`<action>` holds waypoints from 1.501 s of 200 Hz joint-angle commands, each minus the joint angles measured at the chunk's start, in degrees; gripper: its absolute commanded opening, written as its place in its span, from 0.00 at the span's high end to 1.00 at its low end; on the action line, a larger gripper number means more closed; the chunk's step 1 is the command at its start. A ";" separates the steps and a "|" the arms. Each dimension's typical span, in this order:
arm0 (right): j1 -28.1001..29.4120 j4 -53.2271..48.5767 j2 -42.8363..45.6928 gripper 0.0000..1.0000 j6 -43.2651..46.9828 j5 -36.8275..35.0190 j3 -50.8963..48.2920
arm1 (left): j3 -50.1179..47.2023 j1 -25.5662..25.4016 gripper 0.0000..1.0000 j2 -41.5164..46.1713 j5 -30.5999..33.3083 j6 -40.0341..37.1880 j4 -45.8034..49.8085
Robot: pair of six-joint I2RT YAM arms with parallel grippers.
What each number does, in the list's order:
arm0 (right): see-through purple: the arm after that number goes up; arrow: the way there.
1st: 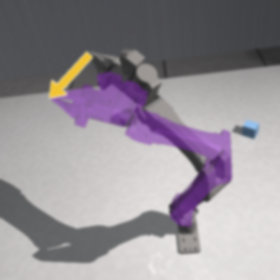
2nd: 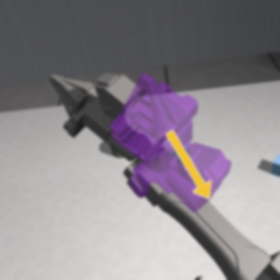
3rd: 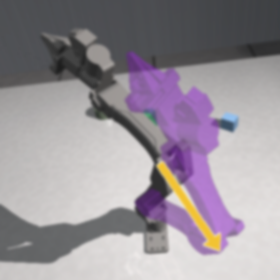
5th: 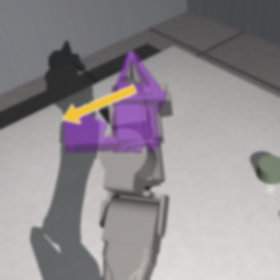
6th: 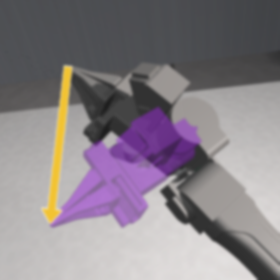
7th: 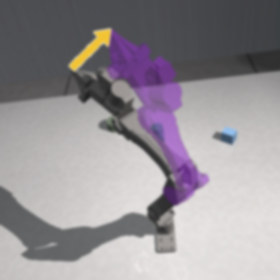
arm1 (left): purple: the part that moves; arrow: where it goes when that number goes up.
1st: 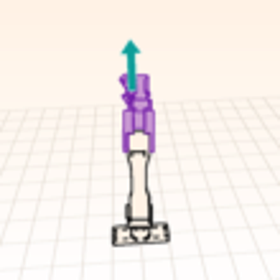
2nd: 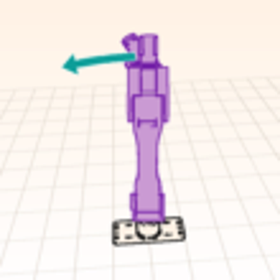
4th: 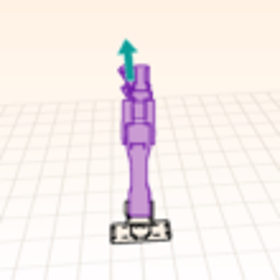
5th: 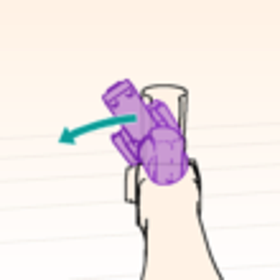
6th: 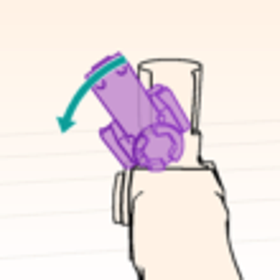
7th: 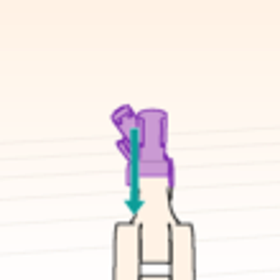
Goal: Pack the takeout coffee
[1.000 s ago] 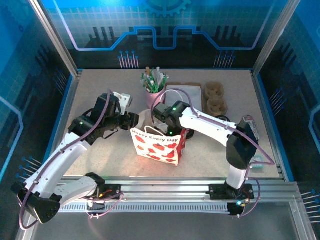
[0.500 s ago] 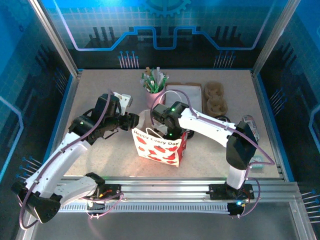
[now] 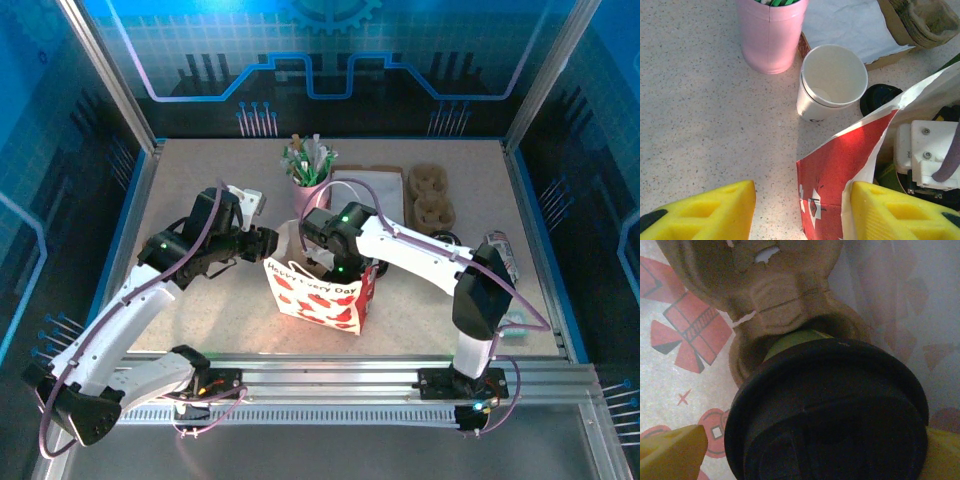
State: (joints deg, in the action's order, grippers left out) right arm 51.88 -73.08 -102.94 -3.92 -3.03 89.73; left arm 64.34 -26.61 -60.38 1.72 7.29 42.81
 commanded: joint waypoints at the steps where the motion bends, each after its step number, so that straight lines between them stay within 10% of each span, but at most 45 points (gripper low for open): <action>1: 0.94 -3.08 0.30 0.00 -0.28 -0.27 1.85 | 0.26 0.27 0.46 -0.53 0.03 -1.32 1.13; 300: 2.70 -5.41 1.13 0.00 0.97 0.08 8.72 | 6.41 -2.77 0.46 -3.34 0.04 -0.73 5.61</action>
State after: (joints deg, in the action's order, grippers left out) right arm 53.65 -76.58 -102.91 -3.79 -2.98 96.31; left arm 68.38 -28.67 -63.00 1.72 7.29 46.46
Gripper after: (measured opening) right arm 0.996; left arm 0.535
